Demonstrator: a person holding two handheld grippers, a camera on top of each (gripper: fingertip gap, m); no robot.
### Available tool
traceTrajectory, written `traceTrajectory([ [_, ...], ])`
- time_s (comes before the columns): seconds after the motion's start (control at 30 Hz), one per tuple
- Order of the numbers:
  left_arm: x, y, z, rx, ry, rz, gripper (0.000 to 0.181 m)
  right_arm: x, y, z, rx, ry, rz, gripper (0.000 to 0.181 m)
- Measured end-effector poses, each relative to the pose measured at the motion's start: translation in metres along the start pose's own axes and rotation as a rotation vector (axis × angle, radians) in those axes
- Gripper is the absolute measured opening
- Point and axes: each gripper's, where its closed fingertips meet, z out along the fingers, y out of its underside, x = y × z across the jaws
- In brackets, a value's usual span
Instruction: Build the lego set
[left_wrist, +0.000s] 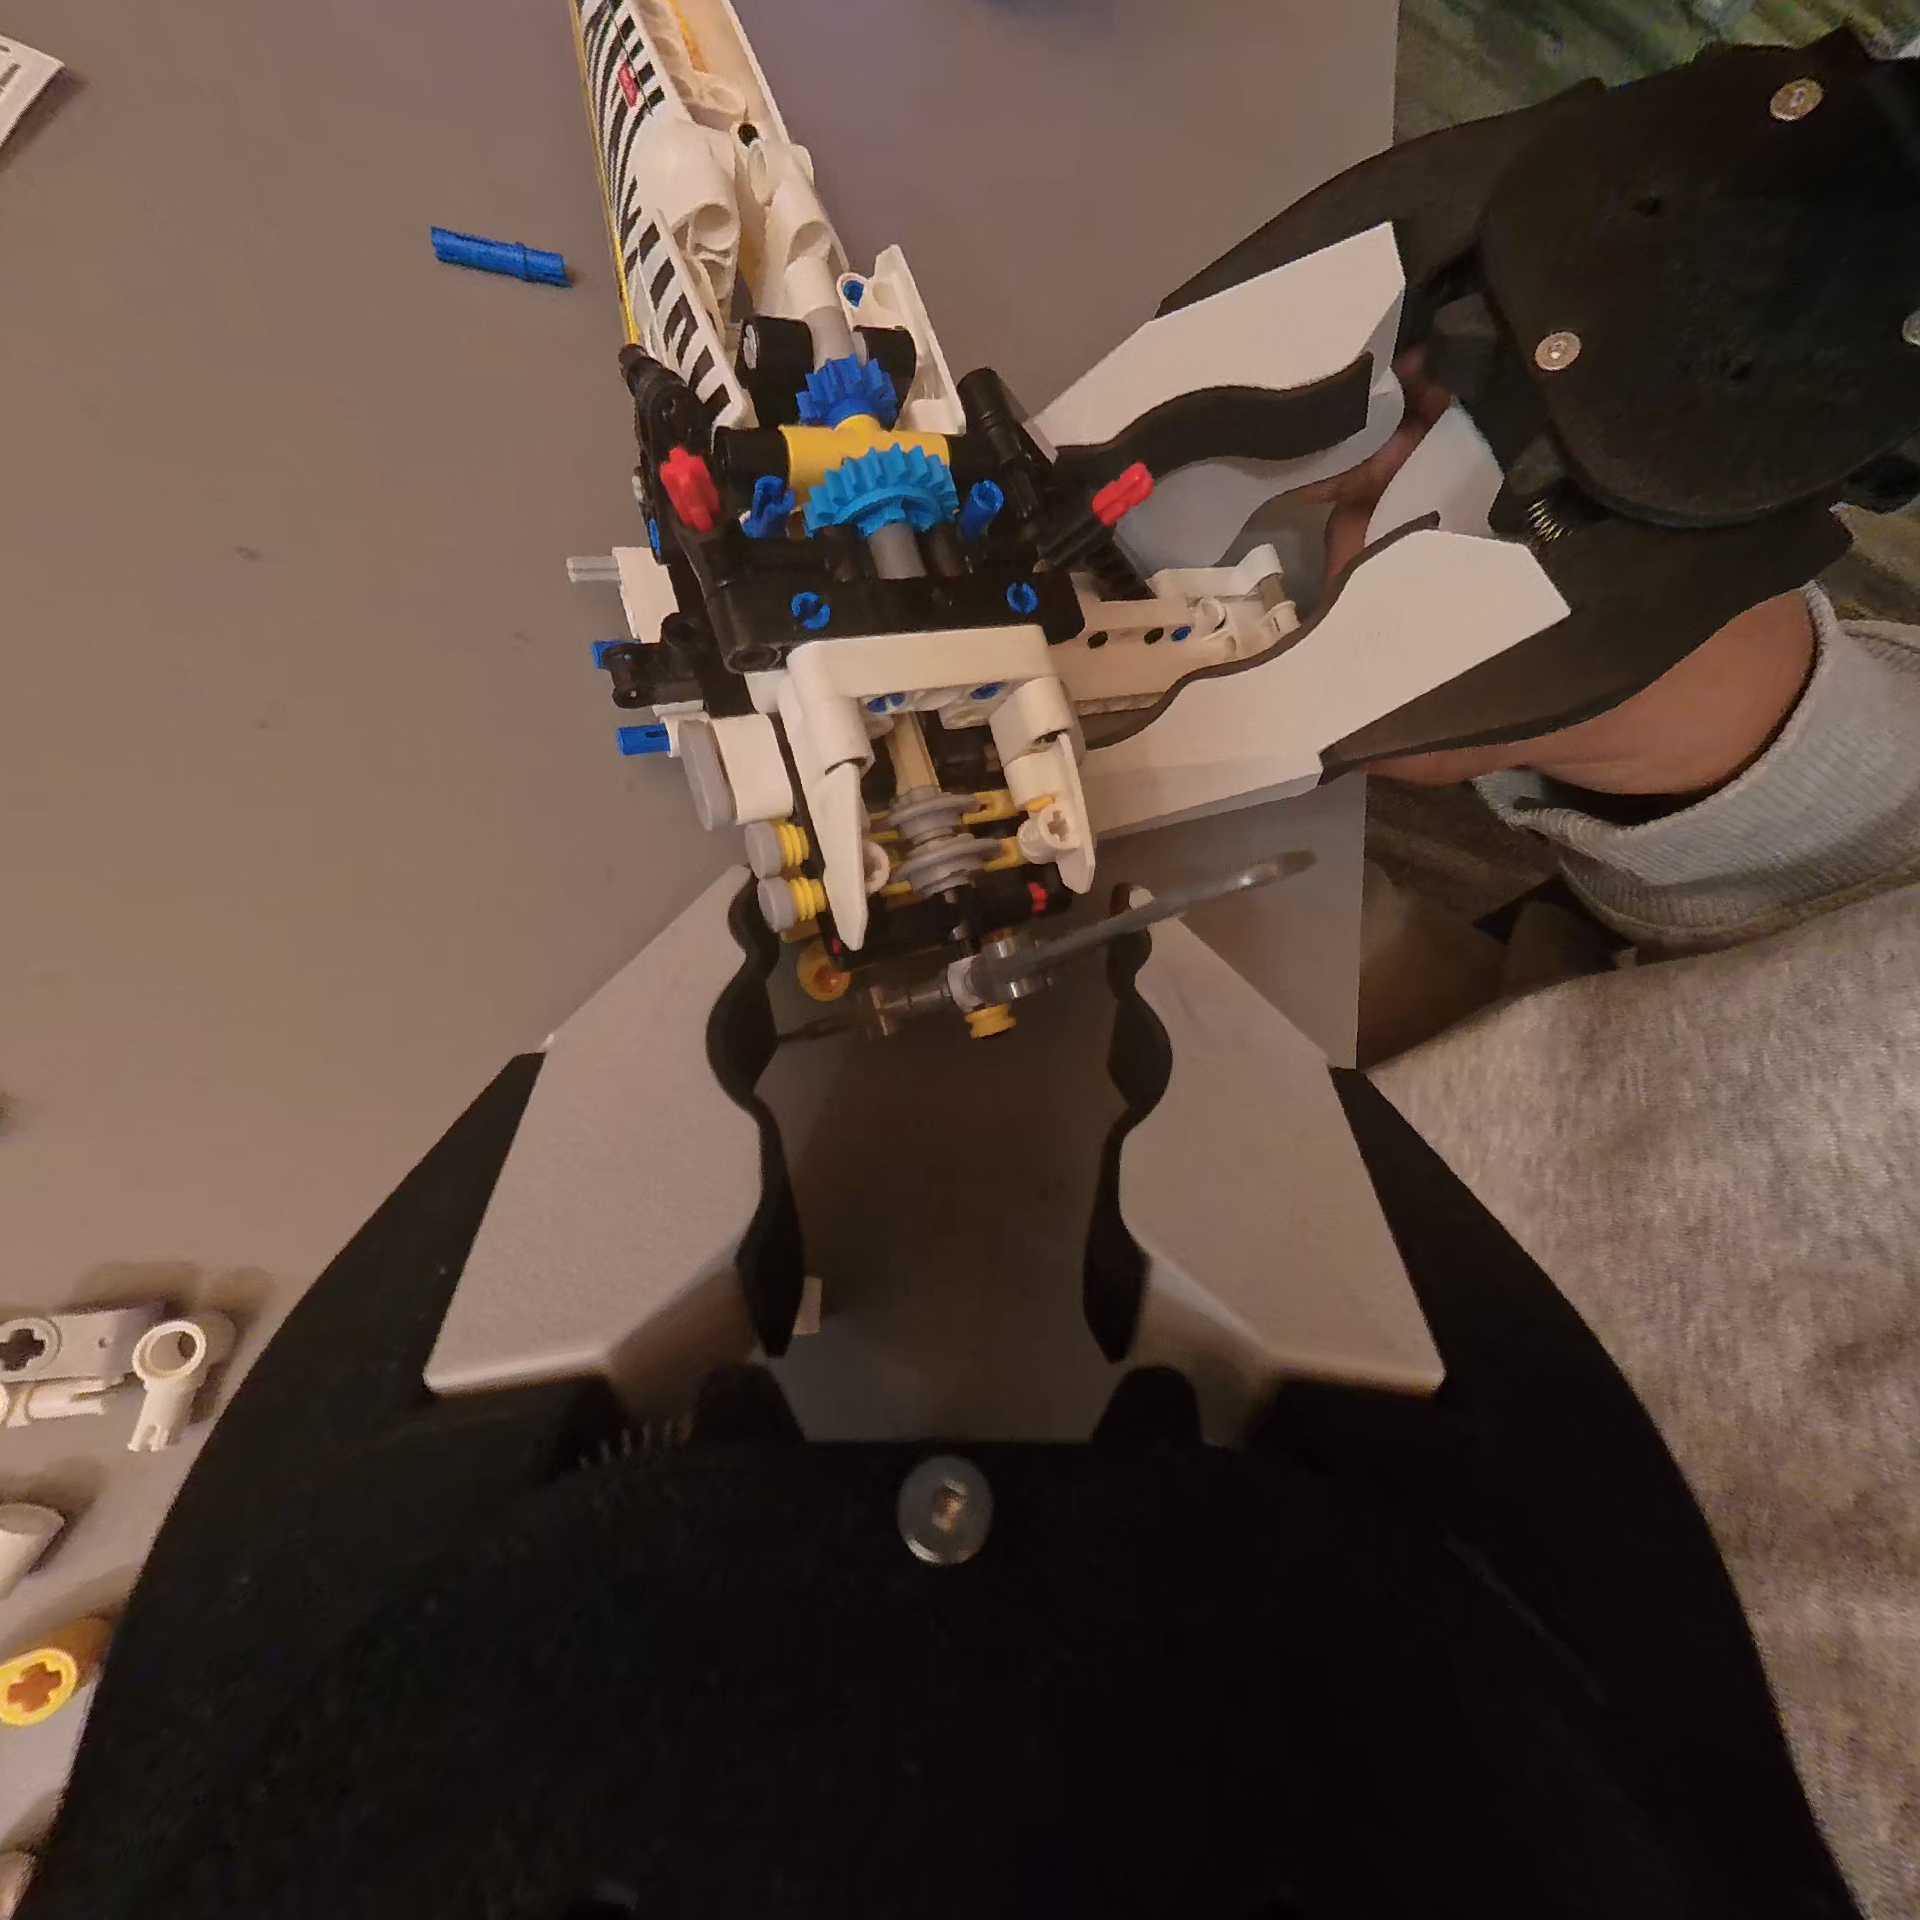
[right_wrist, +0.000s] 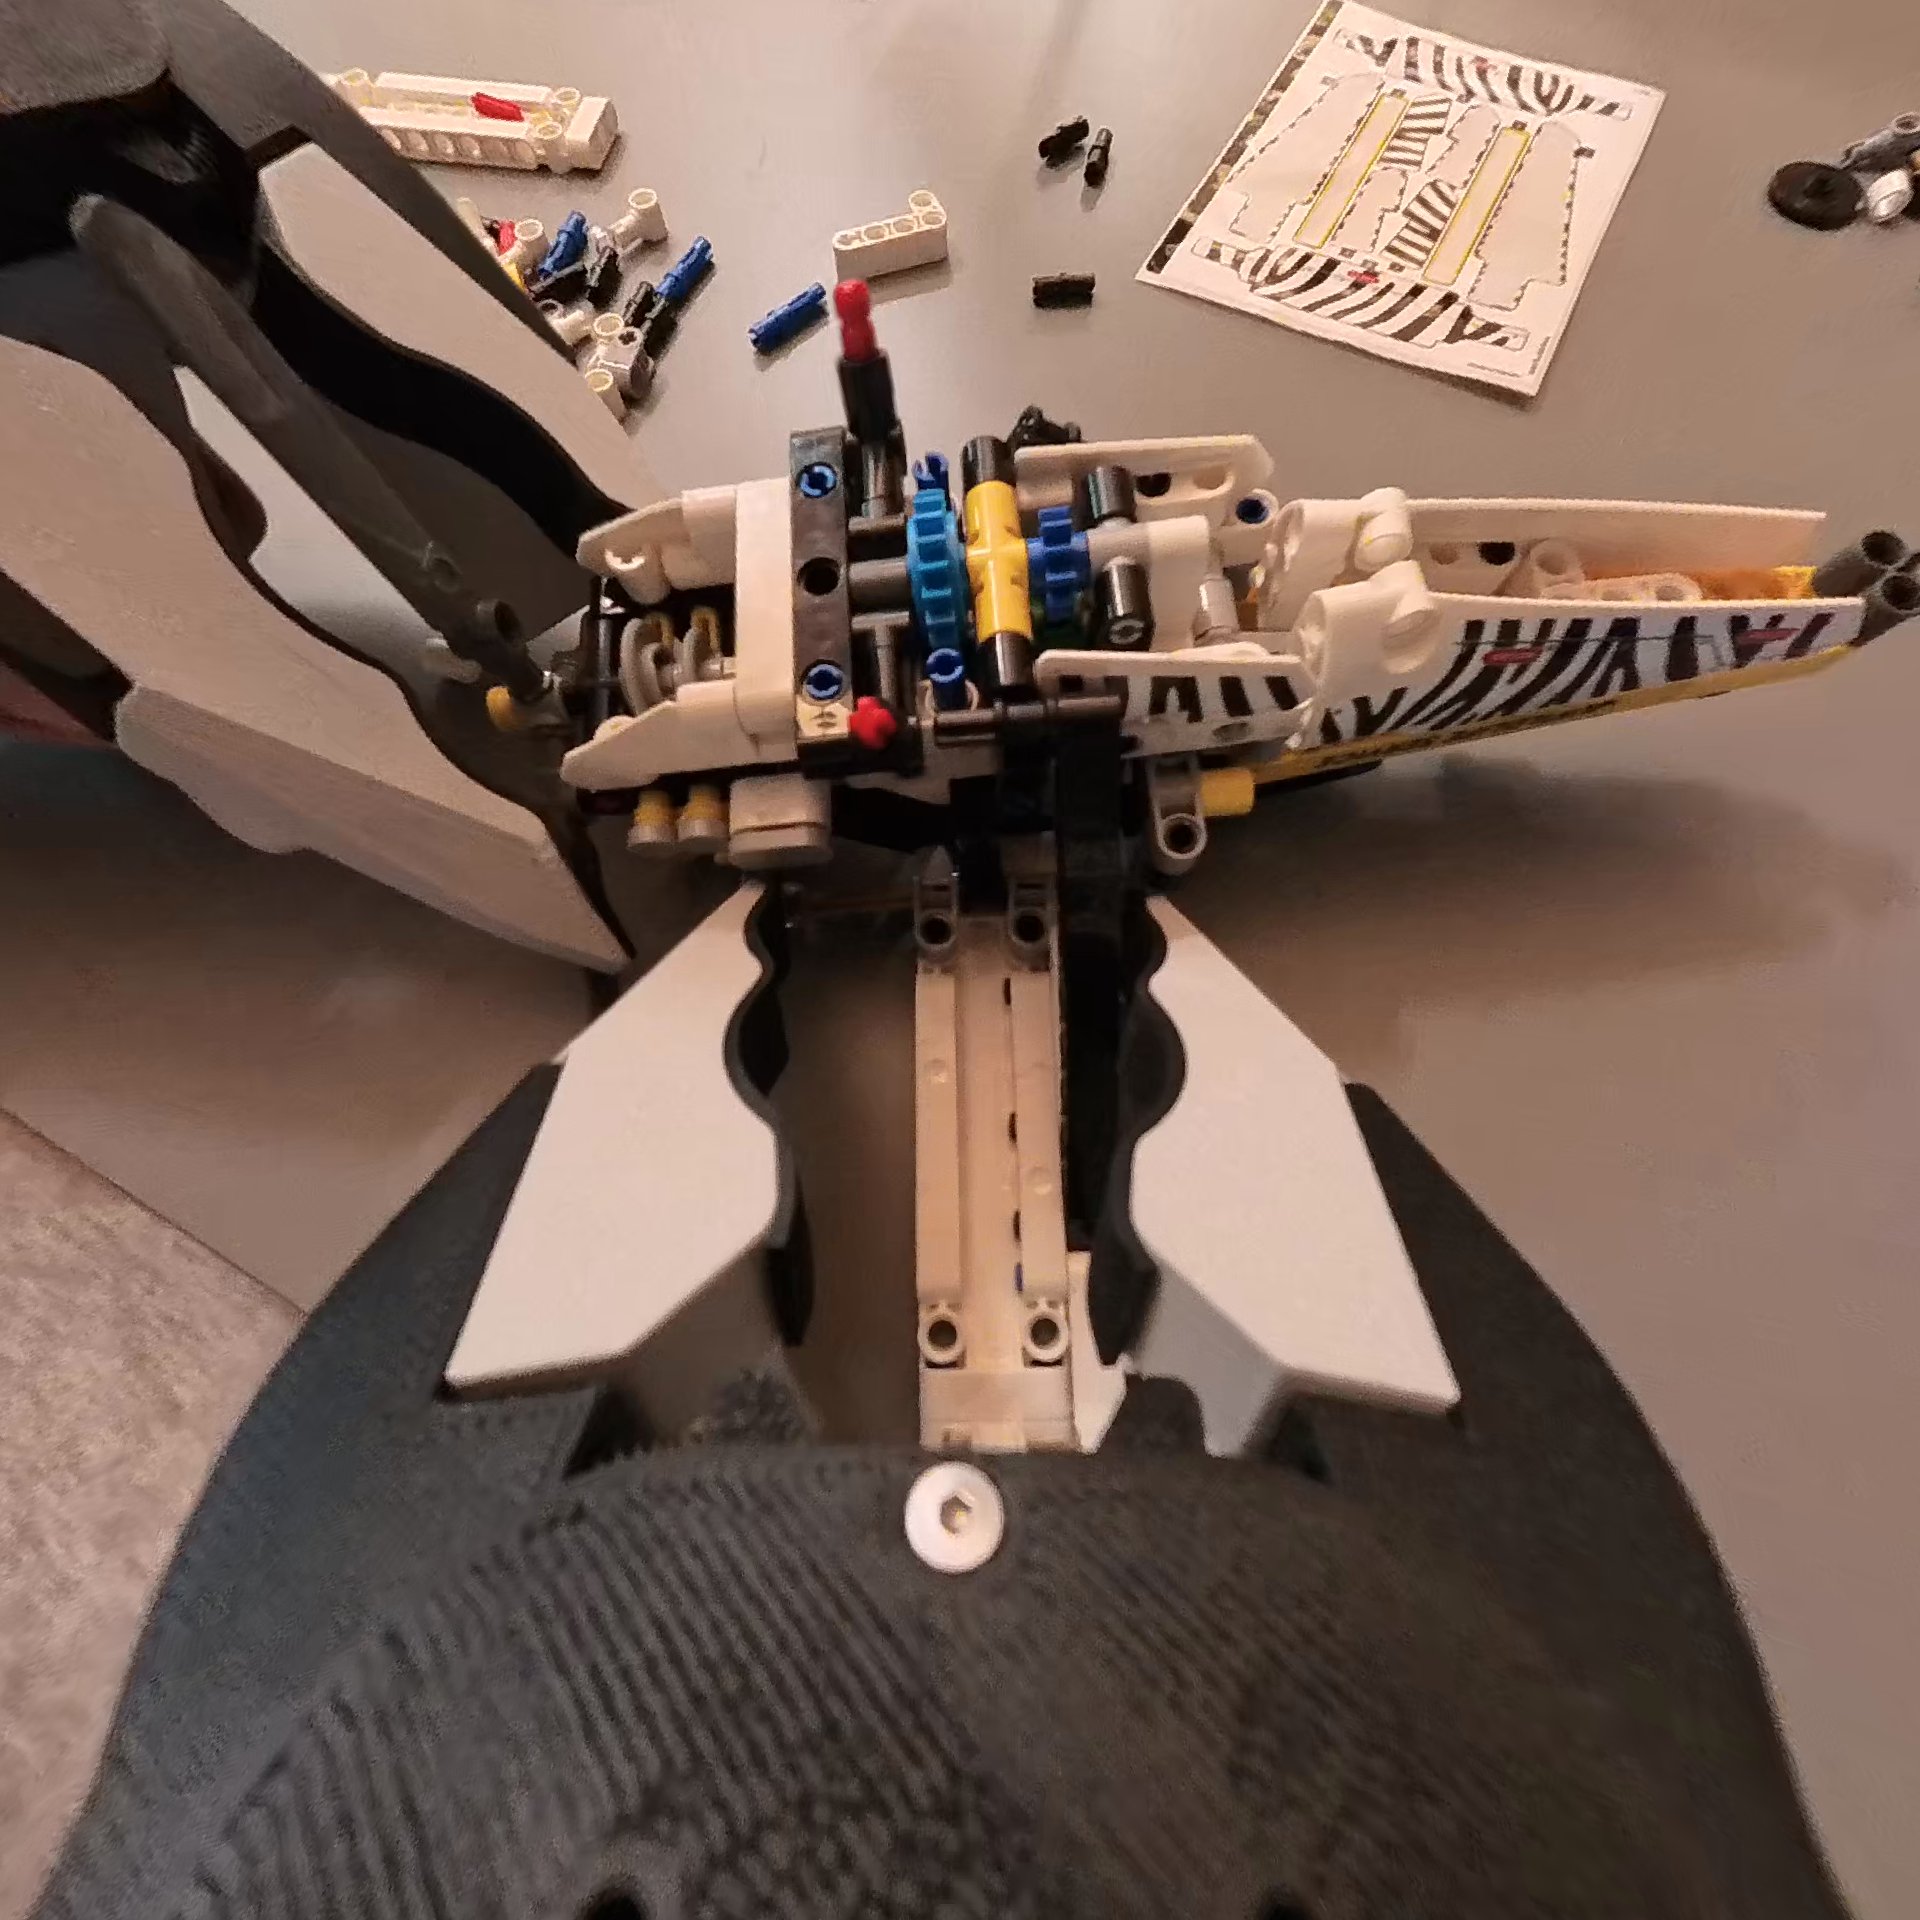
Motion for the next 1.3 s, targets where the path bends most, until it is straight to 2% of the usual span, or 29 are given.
traceTrajectory([
  [0.8, 0.0001, -0.0029, -0.0003, 0.028, 0.043, -0.064, 0.057, 0.0026, -0.0024, -0.0034, 0.042, -0.001, 0.025, 0.066],
  [0.93, 0.0002, -0.0033, -0.0001, 0.034, 0.047, -0.074, 0.057, 0.0062, -0.0018, -0.0053, 0.047, 0.033, 0.026, 0.071],
  [1.03, 0.0002, -0.0036, 0.0001, 0.036, 0.053, -0.077, 0.057, 0.0043, -0.0024, -0.0058, 0.054, 0.032, 0.006, 0.065],
  [1.3, 0.0007, -0.0043, 0.001, 0.041, 0.054, -0.085, 0.056, 0.0061, -0.0033, -0.0084, 0.073, 0.043, 0.016, 0.065],
])
